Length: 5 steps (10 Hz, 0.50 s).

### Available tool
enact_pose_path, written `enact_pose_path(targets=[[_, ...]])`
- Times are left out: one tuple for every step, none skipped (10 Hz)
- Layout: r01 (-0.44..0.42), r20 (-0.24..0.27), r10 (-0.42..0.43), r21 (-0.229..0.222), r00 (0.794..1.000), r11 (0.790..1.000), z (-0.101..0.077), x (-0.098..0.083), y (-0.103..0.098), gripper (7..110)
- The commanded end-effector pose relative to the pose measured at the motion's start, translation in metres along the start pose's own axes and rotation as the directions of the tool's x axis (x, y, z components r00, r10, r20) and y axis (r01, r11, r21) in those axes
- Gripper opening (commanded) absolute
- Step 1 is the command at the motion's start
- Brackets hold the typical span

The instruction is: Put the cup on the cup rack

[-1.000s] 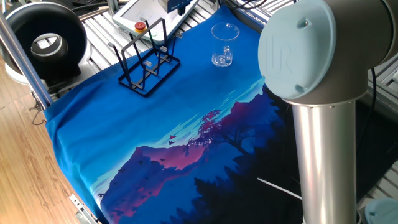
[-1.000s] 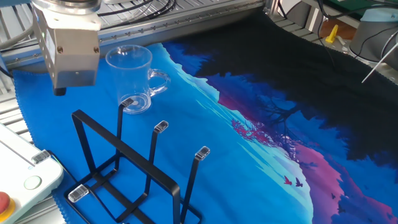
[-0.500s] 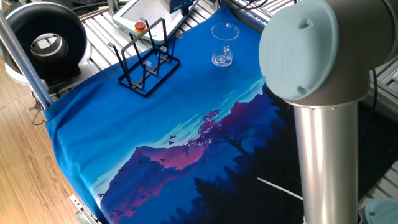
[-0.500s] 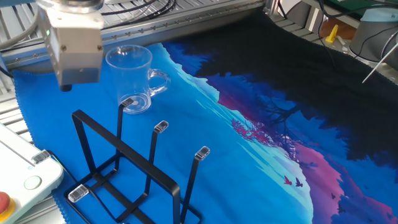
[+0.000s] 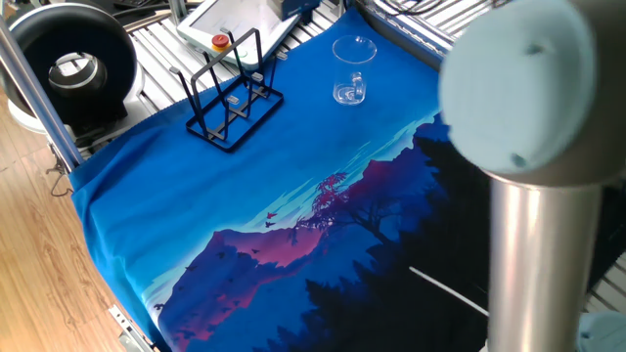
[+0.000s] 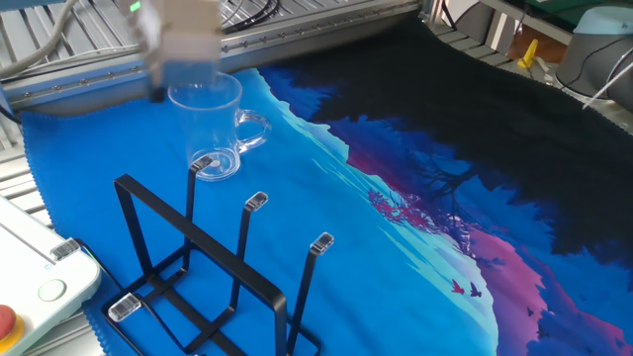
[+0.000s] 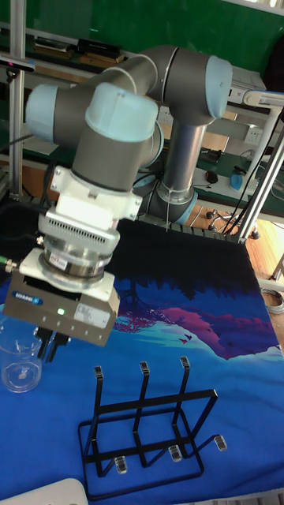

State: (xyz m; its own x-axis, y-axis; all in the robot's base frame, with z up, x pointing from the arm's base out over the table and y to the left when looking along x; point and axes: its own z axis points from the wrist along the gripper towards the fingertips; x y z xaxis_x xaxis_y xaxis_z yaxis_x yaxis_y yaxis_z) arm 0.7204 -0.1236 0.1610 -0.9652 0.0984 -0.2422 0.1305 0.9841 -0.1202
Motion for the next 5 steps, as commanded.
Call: enact_pose_path(targets=[[-0.052,0.020,0.052,-0.008,0.998,0.999,-0.013,0.030,-0.001,7],[-0.111,0.006,0.111,0.011,0.994,0.994,-0.015,0.041,0.000,22],[-0.151,0.008,0.151,0.015,0.988,0.988,-0.015,0.048,0.005,22],[-0.177,0.020,0.177,0.024,0.984,0.984,-0.014,0.052,0.007,22],[-0.205,0.032,0.204,0.030,0.978,0.978,-0.013,0.058,0.010,22]])
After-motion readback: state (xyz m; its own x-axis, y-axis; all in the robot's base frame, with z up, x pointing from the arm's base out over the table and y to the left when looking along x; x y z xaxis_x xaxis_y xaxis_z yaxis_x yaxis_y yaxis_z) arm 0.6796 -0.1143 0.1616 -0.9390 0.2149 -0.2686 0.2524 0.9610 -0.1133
